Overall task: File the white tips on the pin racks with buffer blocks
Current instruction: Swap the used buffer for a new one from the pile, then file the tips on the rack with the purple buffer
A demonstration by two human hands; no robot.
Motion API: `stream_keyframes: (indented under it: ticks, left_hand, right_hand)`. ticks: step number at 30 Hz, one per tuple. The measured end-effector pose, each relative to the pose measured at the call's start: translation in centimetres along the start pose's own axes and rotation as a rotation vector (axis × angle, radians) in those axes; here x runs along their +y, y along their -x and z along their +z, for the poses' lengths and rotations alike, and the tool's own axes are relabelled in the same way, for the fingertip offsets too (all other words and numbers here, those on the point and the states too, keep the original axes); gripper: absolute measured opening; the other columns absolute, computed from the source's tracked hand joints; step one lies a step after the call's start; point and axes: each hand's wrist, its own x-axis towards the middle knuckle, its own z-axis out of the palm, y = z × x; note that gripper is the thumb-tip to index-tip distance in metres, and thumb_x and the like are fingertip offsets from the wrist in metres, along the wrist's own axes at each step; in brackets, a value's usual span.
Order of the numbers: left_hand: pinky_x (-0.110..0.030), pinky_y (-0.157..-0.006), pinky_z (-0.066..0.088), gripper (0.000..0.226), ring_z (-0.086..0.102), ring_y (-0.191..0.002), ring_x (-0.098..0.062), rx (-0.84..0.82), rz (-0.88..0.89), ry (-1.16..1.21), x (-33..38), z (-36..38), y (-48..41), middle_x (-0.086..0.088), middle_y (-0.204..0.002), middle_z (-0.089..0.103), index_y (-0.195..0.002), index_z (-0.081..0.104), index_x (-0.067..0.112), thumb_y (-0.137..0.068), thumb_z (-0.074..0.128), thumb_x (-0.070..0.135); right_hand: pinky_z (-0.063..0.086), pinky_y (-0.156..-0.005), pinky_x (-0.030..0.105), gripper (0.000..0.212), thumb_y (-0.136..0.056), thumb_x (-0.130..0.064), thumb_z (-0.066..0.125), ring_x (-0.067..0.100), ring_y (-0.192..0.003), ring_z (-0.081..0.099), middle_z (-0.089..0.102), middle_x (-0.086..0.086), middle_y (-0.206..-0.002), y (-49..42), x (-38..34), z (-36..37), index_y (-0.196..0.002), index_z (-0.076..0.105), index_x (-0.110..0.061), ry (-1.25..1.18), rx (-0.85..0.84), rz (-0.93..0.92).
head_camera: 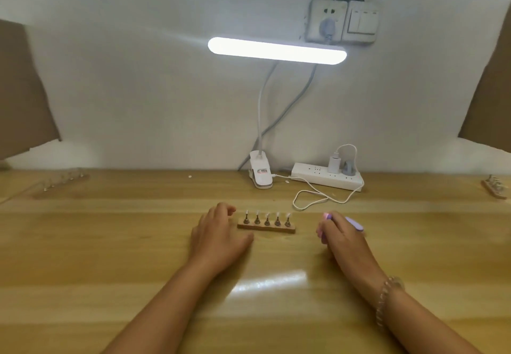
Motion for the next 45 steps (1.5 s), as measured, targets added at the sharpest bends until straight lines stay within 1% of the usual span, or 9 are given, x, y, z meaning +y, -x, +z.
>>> stream_keyframes:
  ticks: [4,8,14,22,29,36,38,42,45]
  left_hand:
    - [-0.032,-0.099,0.033,0.042,0.048,-0.123,-0.01,-0.124,0.107,-0.025,0.1,0.6,-0.3,0.02,-0.125,0.055,-0.124,0.051,0.037,-0.086,0.065,0.049]
    - [-0.034,-0.1,0.039,0.015,0.058,-0.105,-0.003,-0.124,0.143,0.048,0.2,0.4,0.0,0.021,-0.108,0.059,-0.097,0.058,0.043,-0.088,0.067,0.037]
    - [-0.038,-0.097,0.044,0.02,0.054,-0.083,0.013,-0.146,0.189,0.146,0.5,0.1,0.5,0.023,-0.097,0.055,-0.096,0.06,0.04,-0.084,0.069,0.027]
    - [-0.04,-0.092,0.049,0.019,0.058,-0.085,0.001,-0.108,0.22,0.181,0.8,0.1,0.7,0.019,-0.099,0.059,-0.093,0.063,0.036,-0.082,0.07,0.021]
    - [-0.036,-0.087,0.051,0.021,0.058,-0.085,0.001,-0.099,0.199,0.166,0.9,0.1,0.8,0.02,-0.096,0.06,-0.089,0.061,0.038,-0.078,0.07,0.023]
    - [-0.037,-0.088,0.049,0.018,0.057,-0.087,0.002,-0.1,0.215,0.13,1.0,0.1,0.8,0.02,-0.093,0.062,-0.086,0.052,0.034,-0.082,0.067,0.024]
    - [-0.038,-0.09,0.048,0.02,0.058,-0.09,-0.001,-0.083,0.205,0.105,1.0,0.0,0.8,0.02,-0.094,0.062,-0.088,0.05,0.036,-0.084,0.066,0.025]
    - [-0.029,-0.095,0.044,0.031,0.054,-0.105,-0.007,0.005,0.225,-0.006,1.1,0.0,1.0,0.017,-0.115,0.054,-0.115,0.049,0.031,-0.089,0.065,0.031]
    - [-0.022,-0.081,0.041,0.039,0.053,-0.096,-0.012,0.158,0.423,-0.111,2.2,-0.1,2.2,0.007,-0.112,0.052,-0.118,0.052,0.02,-0.084,0.069,0.03]
  right_hand:
    - [0.041,-0.065,0.033,0.038,-0.088,-0.043,0.038,0.014,-0.07,0.06,0.067,-0.004,-0.072,-1.0,0.4,0.7,-0.076,0.054,-0.011,0.018,-0.017,0.073]
    - [0.041,-0.061,0.032,0.028,-0.075,-0.04,0.039,0.007,-0.052,0.06,0.067,-0.005,-0.063,-1.4,1.3,0.8,-0.071,0.054,-0.017,-0.046,0.021,0.086]
    - [0.046,-0.064,0.043,0.026,-0.084,-0.035,0.04,0.02,-0.06,0.055,0.058,0.001,-0.061,-1.2,0.8,0.7,-0.075,0.048,-0.011,0.057,0.032,0.039]
    - [0.034,-0.058,0.03,0.02,-0.087,-0.038,0.068,0.005,-0.051,0.038,0.04,-0.014,-0.049,-0.6,0.9,0.6,-0.101,0.054,-0.033,0.197,-0.146,-0.148]
    - [0.029,-0.055,0.026,0.007,-0.091,-0.03,0.066,0.006,-0.051,0.036,0.036,-0.011,-0.047,-0.6,1.3,0.5,-0.092,0.06,-0.031,0.212,-0.086,-0.197]
    - [0.039,-0.064,0.025,0.007,-0.089,-0.031,0.069,0.0,-0.063,0.051,0.055,-0.009,-0.059,-0.8,1.4,0.6,-0.088,0.062,-0.032,0.207,-0.04,-0.183]
    - [0.037,-0.063,0.015,0.009,-0.088,-0.029,0.07,-0.007,-0.069,0.053,0.057,-0.019,-0.057,-0.8,1.5,0.7,-0.085,0.062,-0.032,0.212,-0.019,-0.2]
    - [0.034,-0.065,0.003,0.007,-0.087,-0.031,0.071,-0.011,-0.077,0.053,0.065,-0.018,-0.064,-0.8,1.4,0.7,-0.084,0.065,-0.032,0.205,0.012,-0.218]
    - [0.045,-0.072,0.015,0.004,-0.087,-0.034,0.07,0.001,-0.075,0.06,0.069,-0.007,-0.07,-0.5,1.0,0.6,-0.085,0.066,-0.033,0.128,-0.009,-0.245]
